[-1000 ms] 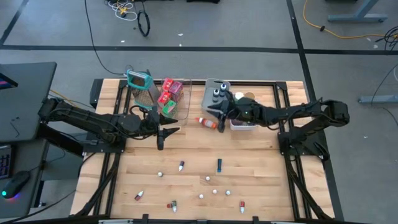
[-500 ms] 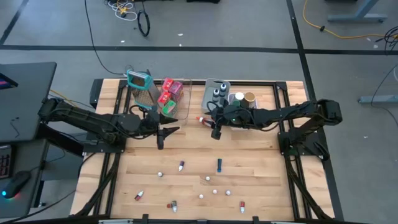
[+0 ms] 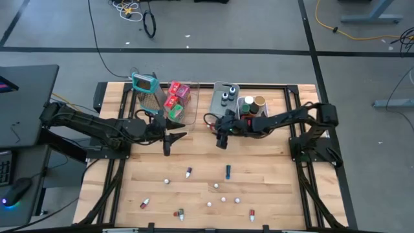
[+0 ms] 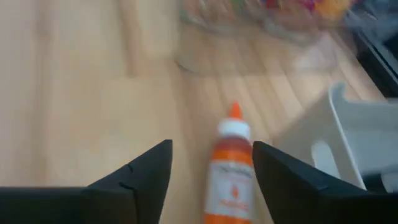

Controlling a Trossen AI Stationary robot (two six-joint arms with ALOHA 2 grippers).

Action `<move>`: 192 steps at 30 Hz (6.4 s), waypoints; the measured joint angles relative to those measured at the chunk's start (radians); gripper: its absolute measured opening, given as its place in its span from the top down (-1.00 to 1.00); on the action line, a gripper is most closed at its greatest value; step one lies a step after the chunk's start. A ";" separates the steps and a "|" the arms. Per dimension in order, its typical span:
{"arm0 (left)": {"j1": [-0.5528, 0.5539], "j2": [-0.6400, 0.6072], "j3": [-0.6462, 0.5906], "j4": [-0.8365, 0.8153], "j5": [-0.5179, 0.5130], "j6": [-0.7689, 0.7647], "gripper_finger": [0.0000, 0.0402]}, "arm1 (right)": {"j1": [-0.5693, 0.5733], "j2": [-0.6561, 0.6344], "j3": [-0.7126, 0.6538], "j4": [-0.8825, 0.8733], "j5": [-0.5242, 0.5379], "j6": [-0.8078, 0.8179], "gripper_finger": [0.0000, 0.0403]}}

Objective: Pick & Place Kitchen Items
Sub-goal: Put the large orange food coloring bottle into the gray bin, then put the medium blue food coloring bottle into the gray bin

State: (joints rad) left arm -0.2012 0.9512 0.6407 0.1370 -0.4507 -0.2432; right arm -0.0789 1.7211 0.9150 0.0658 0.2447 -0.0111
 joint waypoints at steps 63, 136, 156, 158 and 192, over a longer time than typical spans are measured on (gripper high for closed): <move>0.314 0.508 0.184 0.535 0.411 0.175 0.11 | -0.007 -0.649 -0.426 0.414 -0.213 -0.206 0.22; 0.343 0.655 0.381 0.395 0.346 0.366 0.27 | -0.006 -0.456 -0.354 0.453 -0.003 -0.181 0.04; 0.627 0.947 0.415 0.617 0.207 0.061 0.37 | -0.009 -0.506 -0.355 0.363 0.428 -0.341 -0.36; 0.651 1.007 0.456 0.613 0.236 0.050 0.36 | -0.011 -0.506 -0.355 0.370 0.428 -0.346 -0.36; 0.685 1.175 0.689 0.277 0.237 0.010 -0.01 | -0.019 -0.506 -0.355 0.336 0.419 -0.339 -0.36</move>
State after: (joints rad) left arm 0.4839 2.1265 1.3296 0.4145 -0.2134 -0.2329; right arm -0.0982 1.2152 0.5602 0.4019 0.6636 -0.3496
